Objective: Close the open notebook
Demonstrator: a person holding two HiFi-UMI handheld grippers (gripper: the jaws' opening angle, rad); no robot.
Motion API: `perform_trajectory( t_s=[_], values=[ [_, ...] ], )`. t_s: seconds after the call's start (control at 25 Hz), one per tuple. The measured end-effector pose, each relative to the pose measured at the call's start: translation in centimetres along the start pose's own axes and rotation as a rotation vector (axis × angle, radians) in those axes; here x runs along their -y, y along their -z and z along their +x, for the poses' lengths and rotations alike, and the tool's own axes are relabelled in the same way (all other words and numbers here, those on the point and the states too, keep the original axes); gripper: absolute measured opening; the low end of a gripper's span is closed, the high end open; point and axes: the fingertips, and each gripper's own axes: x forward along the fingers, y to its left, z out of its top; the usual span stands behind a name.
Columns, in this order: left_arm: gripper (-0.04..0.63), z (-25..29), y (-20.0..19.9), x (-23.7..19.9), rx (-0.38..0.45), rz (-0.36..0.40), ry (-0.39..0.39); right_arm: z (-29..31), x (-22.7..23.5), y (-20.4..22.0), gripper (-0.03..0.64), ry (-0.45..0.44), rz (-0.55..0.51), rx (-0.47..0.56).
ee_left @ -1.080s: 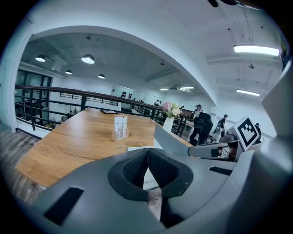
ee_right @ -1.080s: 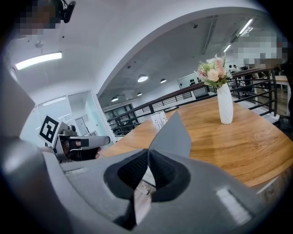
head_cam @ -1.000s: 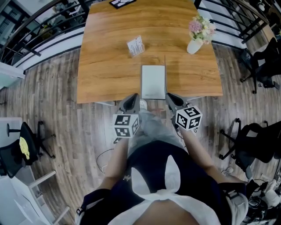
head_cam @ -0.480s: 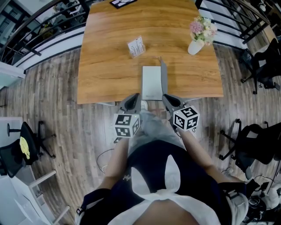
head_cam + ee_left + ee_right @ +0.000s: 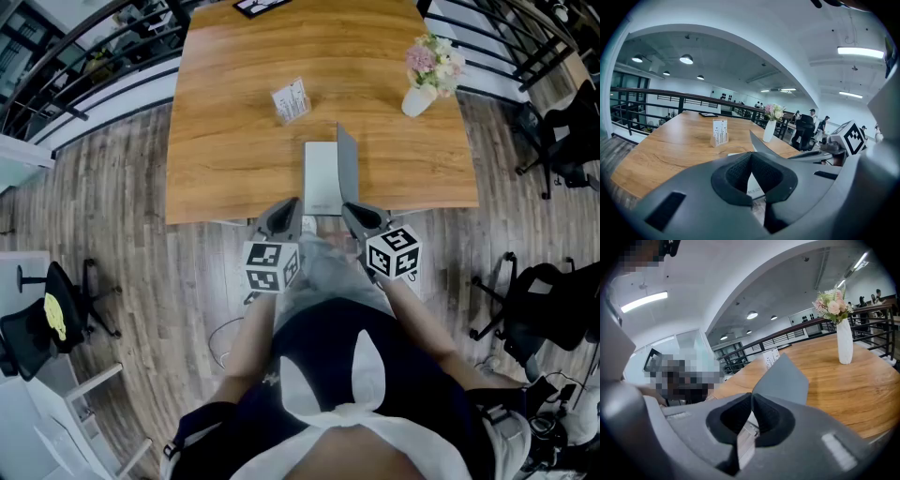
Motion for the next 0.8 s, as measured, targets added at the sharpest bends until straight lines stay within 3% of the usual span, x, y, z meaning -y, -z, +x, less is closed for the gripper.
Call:
perform_trajectory(
  t_s=[0.8],
  values=[
    [0.017,0.3,0.8,-0.9,-0.028,-0.004,-0.017,2.0,-0.7,0.8,0.017,-0.059,-0.005,-0.042]
  ],
)
